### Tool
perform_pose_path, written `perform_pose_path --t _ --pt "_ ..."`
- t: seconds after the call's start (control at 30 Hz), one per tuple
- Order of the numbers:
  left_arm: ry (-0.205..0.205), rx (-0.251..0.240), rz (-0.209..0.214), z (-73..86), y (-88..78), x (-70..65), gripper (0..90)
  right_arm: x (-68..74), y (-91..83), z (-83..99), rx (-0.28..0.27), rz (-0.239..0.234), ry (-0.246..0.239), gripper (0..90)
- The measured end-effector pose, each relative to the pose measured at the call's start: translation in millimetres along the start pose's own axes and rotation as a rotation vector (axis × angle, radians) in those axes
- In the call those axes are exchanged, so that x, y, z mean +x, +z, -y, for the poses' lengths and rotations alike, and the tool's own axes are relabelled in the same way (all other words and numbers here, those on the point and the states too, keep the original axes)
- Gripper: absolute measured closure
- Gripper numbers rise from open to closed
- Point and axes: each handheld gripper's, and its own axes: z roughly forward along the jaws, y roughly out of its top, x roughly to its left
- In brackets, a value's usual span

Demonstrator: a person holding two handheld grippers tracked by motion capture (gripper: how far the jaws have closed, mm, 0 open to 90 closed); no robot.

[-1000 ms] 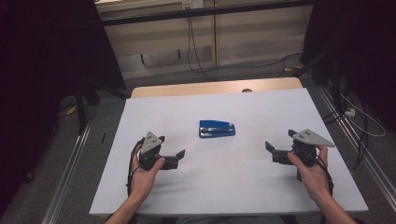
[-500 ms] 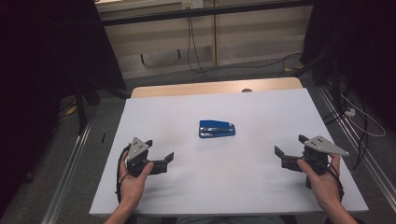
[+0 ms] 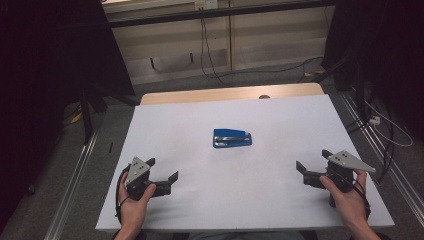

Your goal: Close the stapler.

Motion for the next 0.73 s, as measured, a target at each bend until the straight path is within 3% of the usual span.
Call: perform_pose_path --t 0.13,0.23,0.33,0.73 --pt "-0.003 -0.012 -0.021 -0.2 -1.1 2.0 4.5 -0.3 0.0 1.3 -0.017 0.011 0.006 2.9" --pt "-0.043 -0.013 -0.029 0.6 -0.3 5.6 5.3 3.3 1.2 1.5 -0.016 -0.005 0.022 2.9" --pt "-0.037 -0.014 -0.025 0.8 -0.5 5.8 5.3 6.3 2.4 0.8 -0.023 -0.005 -0.008 2.9" --pt "-0.032 0.006 -0.009 1.4 2.6 5.8 4.6 6.4 5.3 0.3 -0.028 -0.002 -0.011 2.5"
